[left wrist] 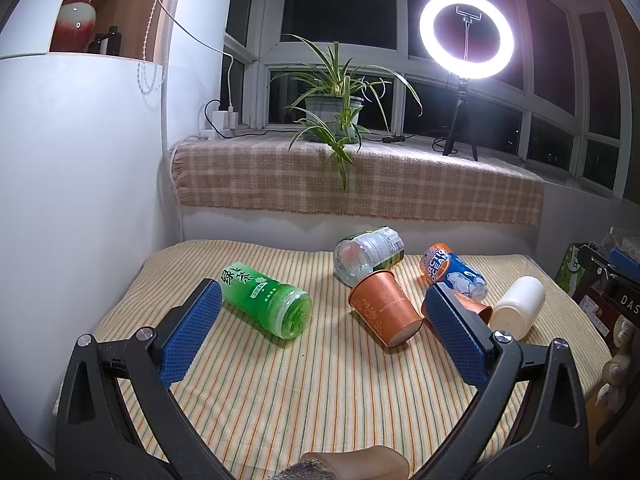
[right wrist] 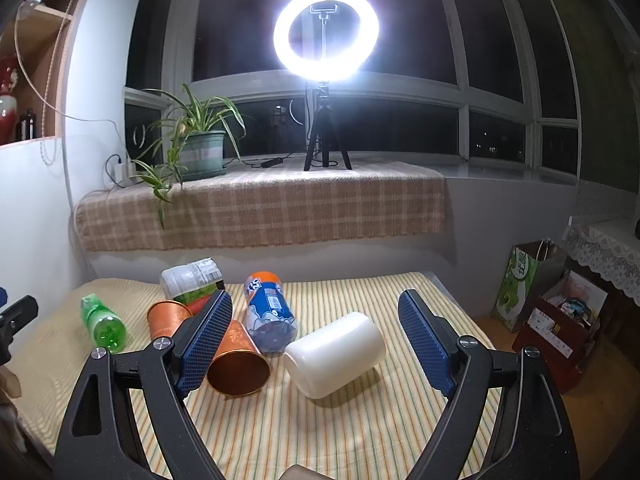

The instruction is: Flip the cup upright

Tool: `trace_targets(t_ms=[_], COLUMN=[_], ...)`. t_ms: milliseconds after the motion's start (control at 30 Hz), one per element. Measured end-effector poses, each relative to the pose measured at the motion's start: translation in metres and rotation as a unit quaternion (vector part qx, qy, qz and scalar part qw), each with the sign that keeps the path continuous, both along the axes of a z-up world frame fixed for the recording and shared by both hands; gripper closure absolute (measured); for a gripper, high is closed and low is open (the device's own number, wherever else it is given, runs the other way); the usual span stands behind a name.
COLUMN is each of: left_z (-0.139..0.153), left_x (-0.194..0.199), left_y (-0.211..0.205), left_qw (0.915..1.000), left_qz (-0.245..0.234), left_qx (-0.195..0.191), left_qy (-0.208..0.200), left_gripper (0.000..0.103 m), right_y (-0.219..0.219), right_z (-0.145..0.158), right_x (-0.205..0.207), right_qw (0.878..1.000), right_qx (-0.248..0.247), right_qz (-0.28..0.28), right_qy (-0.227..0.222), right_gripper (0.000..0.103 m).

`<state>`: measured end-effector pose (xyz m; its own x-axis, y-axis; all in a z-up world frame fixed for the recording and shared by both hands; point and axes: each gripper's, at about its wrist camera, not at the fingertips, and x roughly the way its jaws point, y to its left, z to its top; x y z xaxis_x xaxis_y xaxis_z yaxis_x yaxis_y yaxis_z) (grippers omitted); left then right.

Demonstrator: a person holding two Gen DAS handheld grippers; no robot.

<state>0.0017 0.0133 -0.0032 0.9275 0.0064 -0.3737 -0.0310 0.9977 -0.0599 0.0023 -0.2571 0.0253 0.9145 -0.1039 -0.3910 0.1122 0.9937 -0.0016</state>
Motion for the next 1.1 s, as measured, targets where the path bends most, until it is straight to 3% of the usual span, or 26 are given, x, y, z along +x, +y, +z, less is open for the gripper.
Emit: trace_targets(t_ms=[1100], left_z=[0.0012], left_x=[0.0007], left_y=[-0.0016], left_qw=[1.0], left_qz=[-0.001], left_qx=[0.0], left_qy=[0.0], left_gripper=[0.0], right_y=[0.001], right_z=[0.0009], right_x=[0.0007], right_qw=[1.0], right_qx=[0.006], right_qz=[0.001], right_qy=[0.004], right_gripper=[0.018])
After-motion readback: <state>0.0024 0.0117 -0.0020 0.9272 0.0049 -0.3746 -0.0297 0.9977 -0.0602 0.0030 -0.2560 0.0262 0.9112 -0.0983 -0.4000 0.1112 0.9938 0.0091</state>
